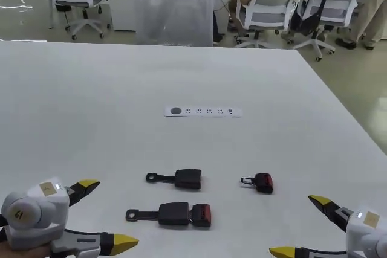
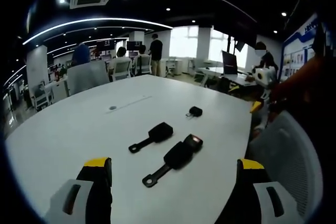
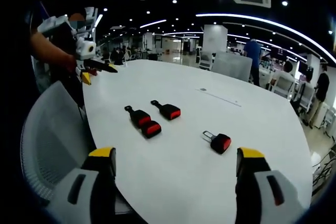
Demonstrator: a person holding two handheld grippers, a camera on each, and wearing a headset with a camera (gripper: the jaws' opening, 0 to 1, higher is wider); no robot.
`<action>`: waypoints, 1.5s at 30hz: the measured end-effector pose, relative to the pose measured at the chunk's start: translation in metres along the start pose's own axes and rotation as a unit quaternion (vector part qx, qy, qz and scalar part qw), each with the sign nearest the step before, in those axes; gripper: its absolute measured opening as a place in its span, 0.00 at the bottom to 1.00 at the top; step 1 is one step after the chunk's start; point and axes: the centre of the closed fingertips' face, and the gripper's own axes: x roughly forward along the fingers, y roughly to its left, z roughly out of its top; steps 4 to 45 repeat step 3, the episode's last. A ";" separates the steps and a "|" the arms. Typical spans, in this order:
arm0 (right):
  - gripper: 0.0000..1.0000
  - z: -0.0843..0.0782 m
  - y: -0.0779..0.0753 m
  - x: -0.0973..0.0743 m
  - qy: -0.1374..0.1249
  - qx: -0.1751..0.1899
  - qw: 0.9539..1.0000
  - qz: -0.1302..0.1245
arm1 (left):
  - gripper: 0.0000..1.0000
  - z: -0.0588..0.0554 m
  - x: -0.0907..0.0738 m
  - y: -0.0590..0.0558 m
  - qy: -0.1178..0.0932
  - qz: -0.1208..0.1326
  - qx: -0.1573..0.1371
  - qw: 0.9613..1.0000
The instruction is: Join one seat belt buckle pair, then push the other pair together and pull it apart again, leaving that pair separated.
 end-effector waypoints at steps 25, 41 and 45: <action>0.96 0.001 0.000 0.001 0.001 0.005 1.000 0.000 | 1.00 -0.002 0.000 -0.001 0.004 -0.002 0.000 1.000; 0.96 0.001 0.000 0.001 0.001 0.005 1.000 0.000 | 1.00 -0.002 0.000 -0.001 0.004 -0.002 0.000 1.000; 0.96 0.001 0.000 0.001 0.001 0.005 1.000 0.000 | 1.00 -0.002 0.000 -0.001 0.004 -0.002 0.000 1.000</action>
